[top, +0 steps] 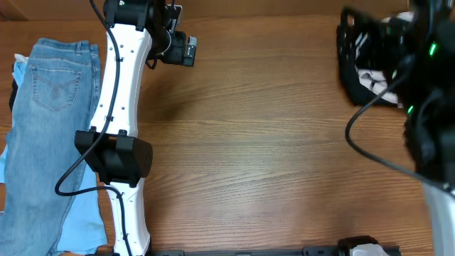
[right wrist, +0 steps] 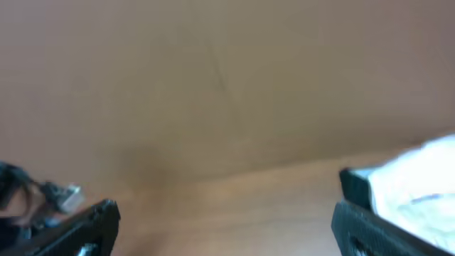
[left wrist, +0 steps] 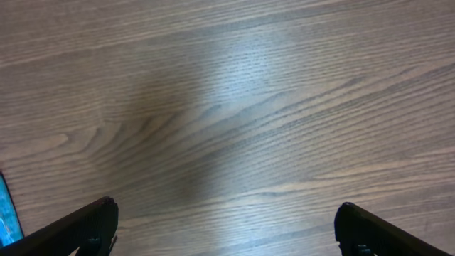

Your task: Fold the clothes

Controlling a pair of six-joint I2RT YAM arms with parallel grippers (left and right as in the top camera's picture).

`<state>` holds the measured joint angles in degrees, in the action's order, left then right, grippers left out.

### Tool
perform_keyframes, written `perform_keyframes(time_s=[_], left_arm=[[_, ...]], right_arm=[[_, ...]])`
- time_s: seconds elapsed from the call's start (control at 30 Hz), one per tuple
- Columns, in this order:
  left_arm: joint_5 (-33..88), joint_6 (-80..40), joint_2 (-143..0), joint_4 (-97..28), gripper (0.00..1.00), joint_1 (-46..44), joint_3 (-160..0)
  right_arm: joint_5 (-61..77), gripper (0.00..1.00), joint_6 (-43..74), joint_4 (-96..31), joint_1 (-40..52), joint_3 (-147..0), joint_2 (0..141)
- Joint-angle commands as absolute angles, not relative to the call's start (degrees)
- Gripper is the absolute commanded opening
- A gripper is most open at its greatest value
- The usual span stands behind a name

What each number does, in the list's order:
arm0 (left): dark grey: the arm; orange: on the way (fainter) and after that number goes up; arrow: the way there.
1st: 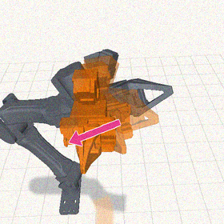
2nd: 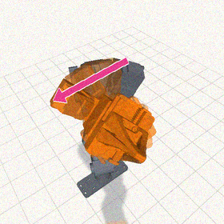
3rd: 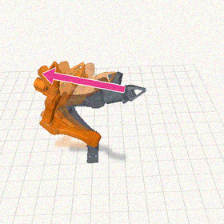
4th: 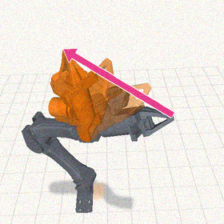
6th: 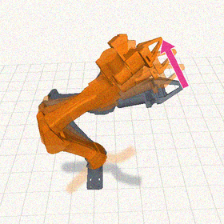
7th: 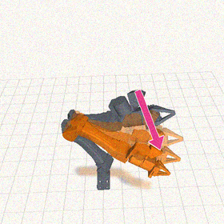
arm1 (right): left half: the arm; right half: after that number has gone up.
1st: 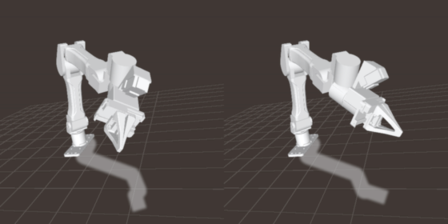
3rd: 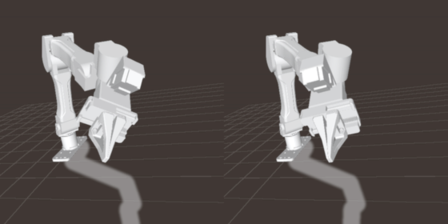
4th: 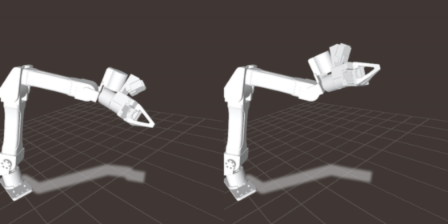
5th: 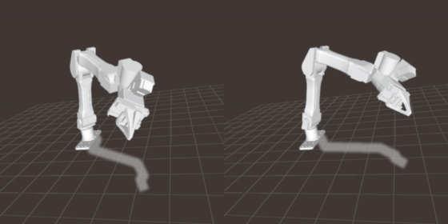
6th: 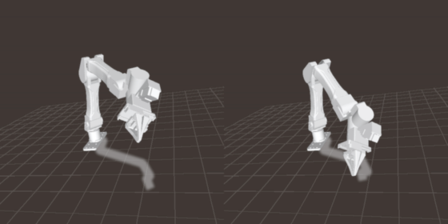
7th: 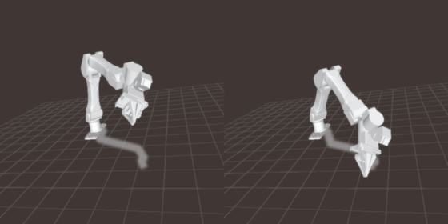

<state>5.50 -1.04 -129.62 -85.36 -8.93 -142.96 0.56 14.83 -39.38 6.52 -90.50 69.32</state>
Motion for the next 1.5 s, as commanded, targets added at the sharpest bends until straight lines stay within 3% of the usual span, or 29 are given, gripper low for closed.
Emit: perform_keyframes(time_s=[0.0, 0.23, 0.5, 0.77, 1.23, 1.37, 1.47], left_arm=[[5.4, 0.2, -127.6, -85.2, 1.00, -9.0, -144.5], [5.4, 0.2, -127.6, -85.2, 1.00, -9.0, -144.5], [5.4, 0.2, -127.6, -85.2, 1.00, -9.0, -144.5], [5.4, 0.2, -127.6, -85.2, 1.00, -9.0, -144.5], [5.4, 0.2, -127.6, -85.2, 1.00, -9.0, -144.5], [5.4, 0.2, -121.9, -85.2, 1.00, -9.8, -144.5], [5.4, 0.2, -109.8, -85.2, 1.00, -10.9, -144.5]], right_arm=[[4.5, 1.00, 14.5, -30.2, 2.0, -70.0, 57.8], [7.4, 1.00, 14.6, -5.1, -2.0, -23.8, 30.1], [8.3, 1.00, 15.0, -1.8, -2.0, -1.2, 13.5], [7.4, 1.00, 15.0, -3.9, -2.0, -0.5, 0.1], [7.4, 1.00, 15.0, -4.0, -2.0, -0.5, 0.2], [7.4, 1.00, 15.0, -4.0, -2.0, -0.4, 0.2], [7.4, 1.00, 15.0, -4.0, -2.0, -0.5, 0.2]])
